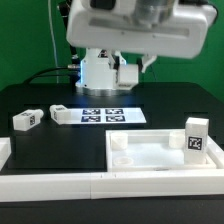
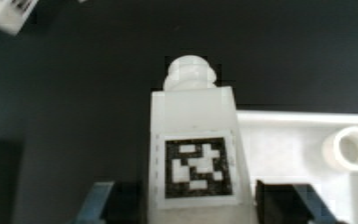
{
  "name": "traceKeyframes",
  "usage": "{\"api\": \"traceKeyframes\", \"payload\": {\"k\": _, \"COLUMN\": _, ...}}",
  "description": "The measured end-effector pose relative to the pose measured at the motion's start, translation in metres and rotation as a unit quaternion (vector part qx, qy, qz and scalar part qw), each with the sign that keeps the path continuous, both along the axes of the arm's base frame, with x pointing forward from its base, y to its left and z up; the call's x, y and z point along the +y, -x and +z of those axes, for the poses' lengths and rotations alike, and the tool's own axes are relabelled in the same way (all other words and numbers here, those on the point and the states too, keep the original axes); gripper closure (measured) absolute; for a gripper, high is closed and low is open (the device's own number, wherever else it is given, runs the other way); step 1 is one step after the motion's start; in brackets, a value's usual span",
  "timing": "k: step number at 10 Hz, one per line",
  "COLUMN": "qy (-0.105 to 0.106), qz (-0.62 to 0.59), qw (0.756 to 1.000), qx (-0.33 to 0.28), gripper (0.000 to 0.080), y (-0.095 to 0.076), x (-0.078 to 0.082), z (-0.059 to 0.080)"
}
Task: Assemble square table
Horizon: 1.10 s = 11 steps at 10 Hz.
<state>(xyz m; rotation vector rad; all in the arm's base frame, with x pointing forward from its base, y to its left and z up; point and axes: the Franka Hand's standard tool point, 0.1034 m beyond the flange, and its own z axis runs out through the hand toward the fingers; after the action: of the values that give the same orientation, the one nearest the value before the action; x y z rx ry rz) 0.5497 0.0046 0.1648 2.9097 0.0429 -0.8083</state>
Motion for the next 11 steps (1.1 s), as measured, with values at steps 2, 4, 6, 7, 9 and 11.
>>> {"api": "traceKeyframes", "payload": {"k": 2, "qy": -0.01, "qz": 0.017, "qw": 0.996, "qx": -0.088, "gripper": 0.0509, "y": -0.012, "x": -0.006, "z": 0.013}}
{"api": "traceKeyframes", "payload": {"k": 4, "qy": -0.02, "qz": 0.024, "qw": 0.987, "qx": -0.158, "gripper": 0.0509, "y": -0.018, "x": -0.005, "z": 0.012}}
{"api": "traceKeyframes", "payload": {"k": 6, "qy": -0.038, "qz": 0.014, "qw": 0.972, "qx": -0.233, "gripper": 0.0509, "y": -0.016, "x": -0.001, "z": -0.015}}
{"api": "traceKeyframes", "payload": {"k": 7, "qy": -0.044, "qz": 0.001, "qw": 0.962, "qx": -0.268, "gripper": 0.0509, "y": -0.027, "x": 0.001, "z": -0.018}}
{"api": "traceKeyframes", "payload": {"k": 9, "qy": -0.047, "qz": -0.02, "qw": 0.94, "qx": -0.336, "gripper": 0.0509, "y": -0.056, "x": 0.004, "z": -0.015}}
{"api": "traceKeyframes", "payload": {"k": 11, "qy": -0.039, "qz": -0.017, "qw": 0.912, "qx": -0.409, "gripper": 0.0509, "y": -0.069, "x": 0.002, "z": -0.012}}
